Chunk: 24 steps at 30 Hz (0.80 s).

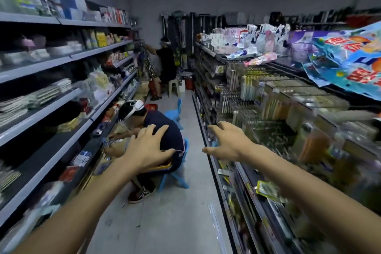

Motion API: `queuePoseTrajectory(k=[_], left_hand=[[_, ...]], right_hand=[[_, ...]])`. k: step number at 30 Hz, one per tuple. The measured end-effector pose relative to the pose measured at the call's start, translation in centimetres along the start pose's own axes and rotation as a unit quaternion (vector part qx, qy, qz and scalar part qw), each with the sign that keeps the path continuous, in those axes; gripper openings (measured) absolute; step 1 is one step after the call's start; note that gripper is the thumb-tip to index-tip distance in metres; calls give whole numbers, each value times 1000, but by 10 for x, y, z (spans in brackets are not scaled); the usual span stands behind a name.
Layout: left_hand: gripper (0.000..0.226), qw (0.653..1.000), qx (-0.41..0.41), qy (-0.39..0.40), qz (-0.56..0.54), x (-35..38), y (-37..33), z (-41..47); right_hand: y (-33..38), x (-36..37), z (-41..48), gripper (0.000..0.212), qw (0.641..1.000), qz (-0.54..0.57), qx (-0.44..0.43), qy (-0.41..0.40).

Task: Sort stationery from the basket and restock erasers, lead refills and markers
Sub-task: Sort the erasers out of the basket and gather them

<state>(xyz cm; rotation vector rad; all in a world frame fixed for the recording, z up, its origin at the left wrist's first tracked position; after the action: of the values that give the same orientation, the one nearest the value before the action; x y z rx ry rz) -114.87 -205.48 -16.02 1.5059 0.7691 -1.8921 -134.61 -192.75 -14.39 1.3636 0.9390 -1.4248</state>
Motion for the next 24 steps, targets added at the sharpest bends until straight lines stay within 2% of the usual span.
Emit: queuePoseTrajectory(k=[5, 10, 19, 24], left_hand=[[97, 1000, 0, 1, -1, 26, 30, 141], [96, 999, -5, 26, -37, 51, 44, 257], [88, 999, 15, 45, 12, 140, 54, 495], [92, 997, -9, 74, 6, 185, 58, 643]], right_hand=[[-45, 4, 133, 94, 999, -5, 33, 5], [-74, 13, 242, 93, 1000, -3, 26, 2], [-145, 82, 491, 93, 1000, 16, 1, 17], [-202, 110, 634, 91, 999, 10, -3, 35]])
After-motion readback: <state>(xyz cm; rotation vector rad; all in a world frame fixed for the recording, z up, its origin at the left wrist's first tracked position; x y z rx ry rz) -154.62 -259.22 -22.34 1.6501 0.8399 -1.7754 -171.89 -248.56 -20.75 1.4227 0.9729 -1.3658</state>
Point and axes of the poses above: each hand's wrist, its own z-axis towards the middle knuckle, its own x-axis out of the palm, y = z × x, the point moved 9 cm from there along z, towards the middle knuckle, and after that the axes turned 2 degrees about -y, right-handed, at the moved point
